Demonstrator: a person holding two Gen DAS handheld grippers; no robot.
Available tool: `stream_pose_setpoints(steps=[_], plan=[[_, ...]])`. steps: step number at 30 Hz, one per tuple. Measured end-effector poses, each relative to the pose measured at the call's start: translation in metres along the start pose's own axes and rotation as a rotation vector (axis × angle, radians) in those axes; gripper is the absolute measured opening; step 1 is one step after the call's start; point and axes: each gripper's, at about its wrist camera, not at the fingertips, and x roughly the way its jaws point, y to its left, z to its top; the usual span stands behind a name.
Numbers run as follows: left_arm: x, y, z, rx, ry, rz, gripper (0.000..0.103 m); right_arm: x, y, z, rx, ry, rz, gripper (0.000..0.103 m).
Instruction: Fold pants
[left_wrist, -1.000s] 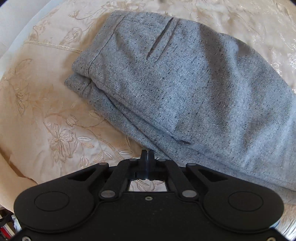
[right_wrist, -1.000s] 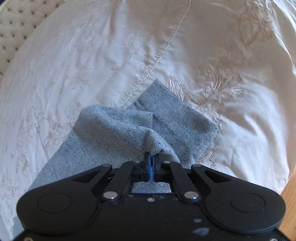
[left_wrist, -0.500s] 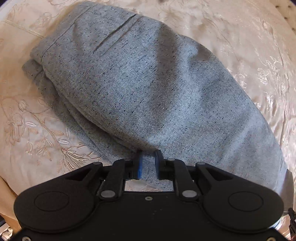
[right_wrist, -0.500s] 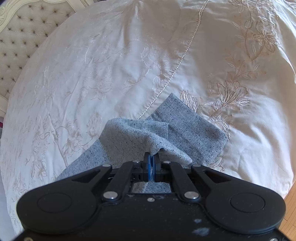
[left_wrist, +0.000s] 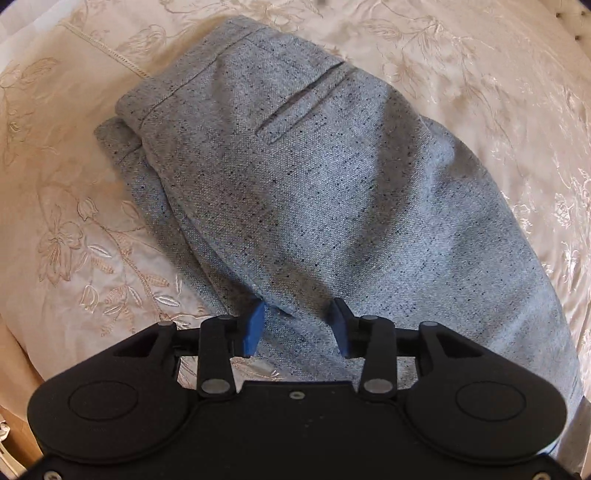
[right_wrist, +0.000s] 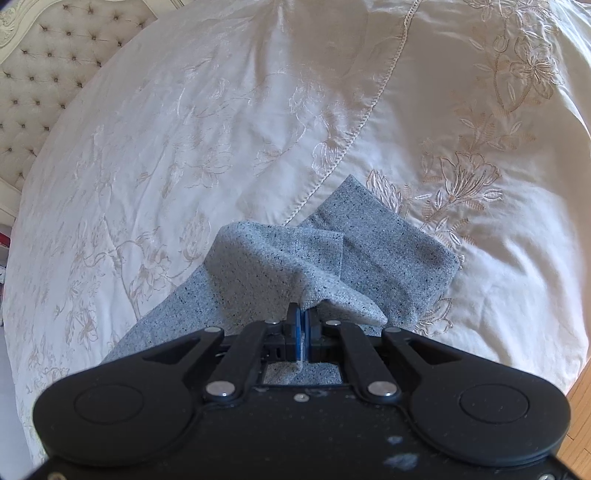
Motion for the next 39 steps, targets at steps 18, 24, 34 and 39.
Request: stream_pose_setpoints(steps=[18,24,34,39], plan=[[-0.059,-0.003,-0.002,0.103,-0.095,-0.004,0.014,-0.05,0.014,0.015,-0.102,-0.121,0.033,0.003],[-0.029,-0.003,-0.012,0.132,-0.057,0.072,0.014,0.013,-0.023,-0.021,-0.058,0.062,-0.108,0.004],[-0.045,-0.023,-0.021,0.216,-0.078,0.178,0.02,0.005,-0.034,-0.023,-0.062,0.059,-0.087,0.004],[-0.09,-0.069,-0.051,0.297,-0.213,0.21,0.02,0.005,-0.05,-0.019,-0.04,0.137,0.02,0.013]])
